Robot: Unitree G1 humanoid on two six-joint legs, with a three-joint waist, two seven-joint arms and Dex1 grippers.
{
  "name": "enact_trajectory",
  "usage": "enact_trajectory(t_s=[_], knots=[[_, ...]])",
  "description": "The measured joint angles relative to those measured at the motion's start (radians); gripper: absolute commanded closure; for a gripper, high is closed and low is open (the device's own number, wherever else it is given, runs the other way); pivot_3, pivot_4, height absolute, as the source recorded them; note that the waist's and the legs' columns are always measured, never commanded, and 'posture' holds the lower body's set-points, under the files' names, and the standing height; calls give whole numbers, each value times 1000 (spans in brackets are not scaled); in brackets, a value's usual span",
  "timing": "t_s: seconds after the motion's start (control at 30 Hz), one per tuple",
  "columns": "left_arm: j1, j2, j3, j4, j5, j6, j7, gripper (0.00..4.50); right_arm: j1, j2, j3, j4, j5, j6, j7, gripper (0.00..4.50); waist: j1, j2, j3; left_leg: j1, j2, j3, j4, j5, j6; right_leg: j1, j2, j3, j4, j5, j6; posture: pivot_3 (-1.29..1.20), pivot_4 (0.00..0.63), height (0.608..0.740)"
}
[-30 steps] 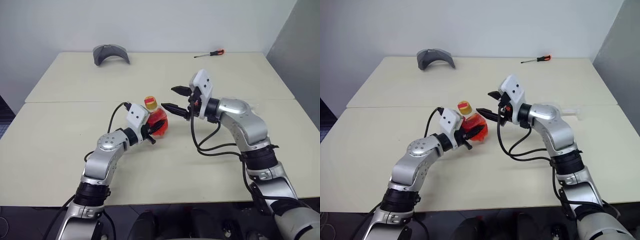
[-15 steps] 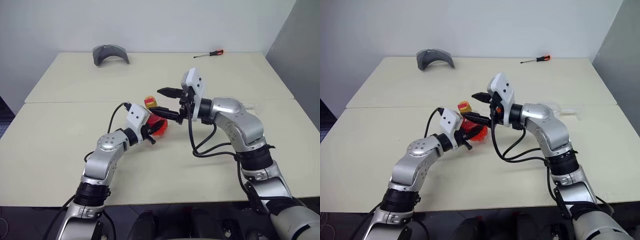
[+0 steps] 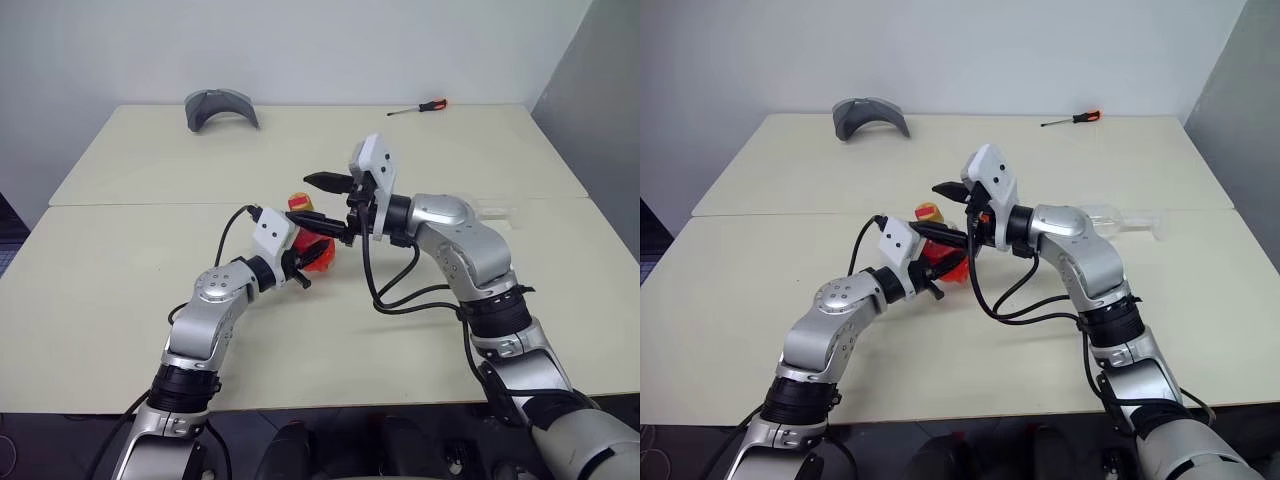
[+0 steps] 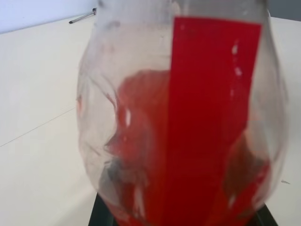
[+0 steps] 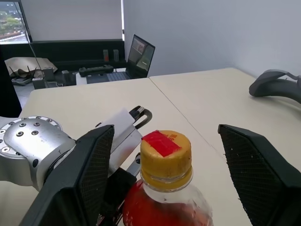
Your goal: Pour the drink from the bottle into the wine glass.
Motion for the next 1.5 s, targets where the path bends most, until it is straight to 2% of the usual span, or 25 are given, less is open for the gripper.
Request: enact_trajectory(t_s=[0.33, 0.47, 0.6, 0.63, 0.9, 1.07, 1.27, 1.4, 1.5], knots=[[0, 0, 0, 0, 0, 0, 1, 3546, -5, 6, 8, 34, -31, -28, -9, 737, 0, 0, 0, 0, 0, 0, 0, 0, 0, 0, 0, 0, 0, 0, 0, 0, 150, 740], [0, -1, 0, 0, 0, 0, 1, 3546, -6, 16, 10, 45, -30, -31, -9, 1657, 0, 0, 0, 0, 0, 0, 0, 0, 0, 0, 0, 0, 0, 0, 0, 0, 150, 740], [0, -1, 0, 0, 0, 0, 1, 3546, -6, 19, 14, 46, -27, -32, 4, 3116, 0, 0, 0, 0, 0, 0, 0, 0, 0, 0, 0, 0, 0, 0, 0, 0, 150, 740], [0, 0, 0, 0, 0, 0, 1, 3546, -6, 19, 14, 46, -27, -32, 7, 3318, 0, 0, 0, 0, 0, 0, 0, 0, 0, 0, 0, 0, 0, 0, 0, 0, 150, 740], [11, 3, -1, -12, 0, 1, -6, 3546, -7, 10, 14, 45, -25, -32, 40, 3312, 0, 0, 0, 0, 0, 0, 0, 0, 0, 0, 0, 0, 0, 0, 0, 0, 150, 740], [92, 60, -8, -102, -18, -38, -79, 3546, -62, -20, 35, 100, 5, -67, 225, 3312, -5, 0, 0, 0, 0, 0, -1, 0, 0, -1, 0, 0, 0, 0, 0, 0, 150, 740], [213, 157, 23, -247, -100, -64, -173, 3546, -180, 7, 56, 290, 29, -251, 524, 3312, -3, 1, 1, 1, 0, 0, 0, -1, 2, 1, 0, 0, 0, 0, 0, 0, 150, 740], [272, 202, 33, -299, -153, -62, -208, 3546, -212, 25, 78, 347, 25, -348, 622, 3312, -1, 1, 1, 1, 0, -1, -1, -1, 2, 0, 0, 0, -1, 0, 0, 0, 150, 740], [295, 227, 21, -312, -152, -61, -224, 3546, -279, 61, 65, 424, 8, -454, 624, 3312, -2, 3, 2, 1, 0, -1, -1, -1, 2, 0, 0, 0, 0, 0, 0, 0, 150, 740]])
